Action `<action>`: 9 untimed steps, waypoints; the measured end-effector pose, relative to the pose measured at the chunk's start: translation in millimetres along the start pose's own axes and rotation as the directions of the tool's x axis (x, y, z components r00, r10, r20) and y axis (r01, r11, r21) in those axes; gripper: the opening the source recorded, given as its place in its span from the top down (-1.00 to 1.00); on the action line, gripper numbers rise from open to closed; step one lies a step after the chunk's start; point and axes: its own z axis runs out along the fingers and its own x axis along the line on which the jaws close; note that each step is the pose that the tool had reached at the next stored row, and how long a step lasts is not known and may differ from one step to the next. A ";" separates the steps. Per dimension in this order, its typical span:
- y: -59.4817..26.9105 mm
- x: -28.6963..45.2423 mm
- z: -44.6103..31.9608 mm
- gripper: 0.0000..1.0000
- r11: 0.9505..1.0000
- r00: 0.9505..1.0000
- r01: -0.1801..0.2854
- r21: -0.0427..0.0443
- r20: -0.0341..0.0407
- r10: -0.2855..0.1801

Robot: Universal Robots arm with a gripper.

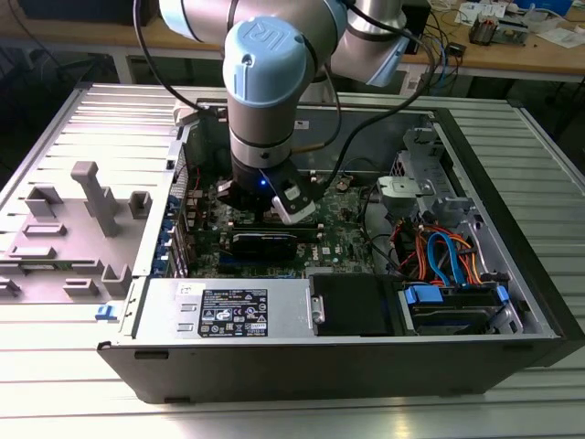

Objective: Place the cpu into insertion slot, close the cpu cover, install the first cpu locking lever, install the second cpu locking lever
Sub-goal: 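Install the second cpu locking lever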

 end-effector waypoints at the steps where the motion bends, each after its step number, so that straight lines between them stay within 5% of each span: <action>1: 0.0 0.2 0.4 0.79 1.000 1.000 0.000 0.000 0.000 0.000; 9: 1.4 0.2 2.8 0.79 1.000 1.000 0.004 0.000 -0.001 -0.004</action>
